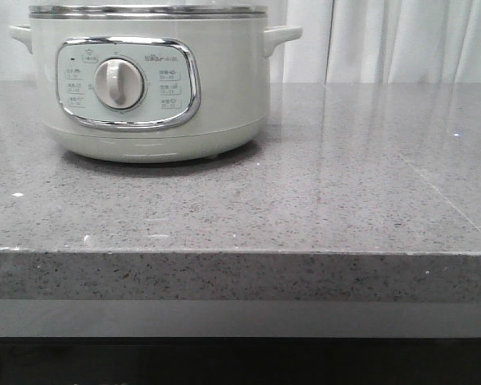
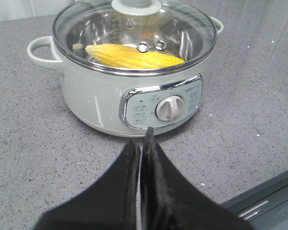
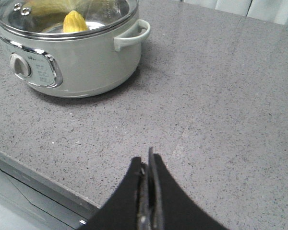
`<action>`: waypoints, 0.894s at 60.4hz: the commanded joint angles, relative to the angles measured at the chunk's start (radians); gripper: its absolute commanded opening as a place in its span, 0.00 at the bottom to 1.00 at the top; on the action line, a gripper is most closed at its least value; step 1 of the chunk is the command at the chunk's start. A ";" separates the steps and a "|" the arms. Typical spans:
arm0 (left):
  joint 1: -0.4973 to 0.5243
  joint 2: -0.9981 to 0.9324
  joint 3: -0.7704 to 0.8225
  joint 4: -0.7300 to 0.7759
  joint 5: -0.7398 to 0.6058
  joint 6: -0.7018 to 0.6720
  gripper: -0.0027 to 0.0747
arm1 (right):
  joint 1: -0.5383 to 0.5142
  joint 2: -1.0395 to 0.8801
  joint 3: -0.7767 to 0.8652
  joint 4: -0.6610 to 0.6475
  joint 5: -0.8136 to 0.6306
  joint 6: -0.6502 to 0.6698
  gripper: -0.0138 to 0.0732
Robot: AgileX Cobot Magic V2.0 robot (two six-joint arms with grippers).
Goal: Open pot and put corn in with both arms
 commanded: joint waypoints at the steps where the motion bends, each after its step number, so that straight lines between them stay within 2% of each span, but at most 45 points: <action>1: -0.005 -0.002 -0.027 -0.010 -0.078 -0.001 0.01 | -0.006 0.002 -0.025 0.000 -0.071 0.001 0.08; 15: -0.005 -0.002 -0.027 -0.010 -0.078 -0.001 0.01 | -0.006 0.002 -0.025 0.000 -0.071 0.001 0.08; 23: 0.012 -0.039 0.032 0.020 -0.145 -0.001 0.01 | -0.006 0.002 -0.025 0.000 -0.071 0.001 0.08; 28: 0.073 -0.094 0.103 0.071 -0.230 -0.001 0.01 | -0.006 0.002 -0.025 0.000 -0.071 0.001 0.08; 41: 0.274 -0.328 0.359 0.020 -0.449 -0.001 0.01 | -0.006 0.002 -0.025 0.000 -0.071 0.001 0.08; 54: 0.398 -0.525 0.602 -0.058 -0.541 -0.001 0.01 | -0.006 0.002 -0.025 0.000 -0.071 0.001 0.08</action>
